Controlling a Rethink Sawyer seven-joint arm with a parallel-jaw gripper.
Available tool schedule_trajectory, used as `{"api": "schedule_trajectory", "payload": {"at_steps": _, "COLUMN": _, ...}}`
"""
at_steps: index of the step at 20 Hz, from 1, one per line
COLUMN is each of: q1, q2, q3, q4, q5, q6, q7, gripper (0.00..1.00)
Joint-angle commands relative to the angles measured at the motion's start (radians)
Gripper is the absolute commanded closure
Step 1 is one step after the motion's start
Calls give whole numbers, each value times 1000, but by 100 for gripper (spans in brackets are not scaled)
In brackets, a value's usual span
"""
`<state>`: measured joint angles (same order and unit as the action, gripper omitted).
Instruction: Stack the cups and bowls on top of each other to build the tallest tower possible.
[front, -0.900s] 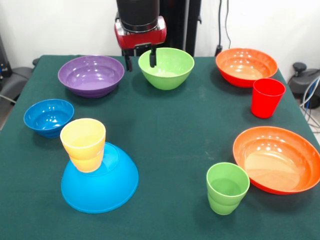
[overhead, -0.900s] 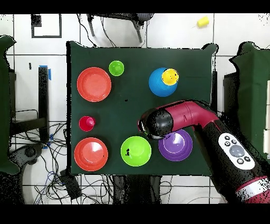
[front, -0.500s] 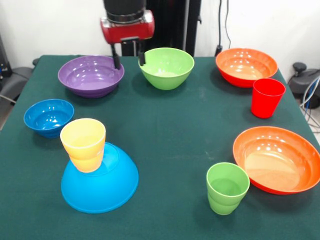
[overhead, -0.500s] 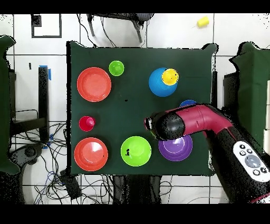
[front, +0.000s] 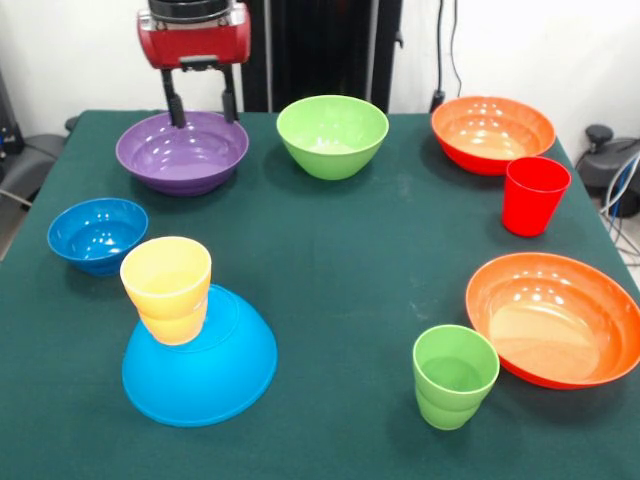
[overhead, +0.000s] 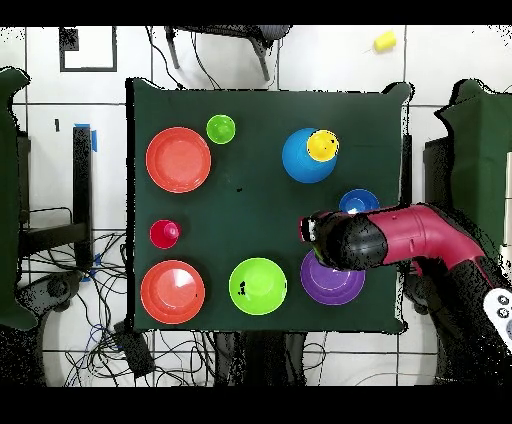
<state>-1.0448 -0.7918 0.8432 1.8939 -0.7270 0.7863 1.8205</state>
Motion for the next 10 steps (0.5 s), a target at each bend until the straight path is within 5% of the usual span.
{"api": "schedule_trajectory", "payload": {"at_steps": 1, "q1": 7, "q2": 0, "q3": 59, "q4": -45, "q5": -79, "q6": -22, "q7": -299, "gripper": 0}}
{"api": "schedule_trajectory", "payload": {"at_steps": 10, "q1": -13, "q2": 36, "q3": 51, "q4": -73, "q5": -153, "q6": -57, "q7": -310, "gripper": 0}}
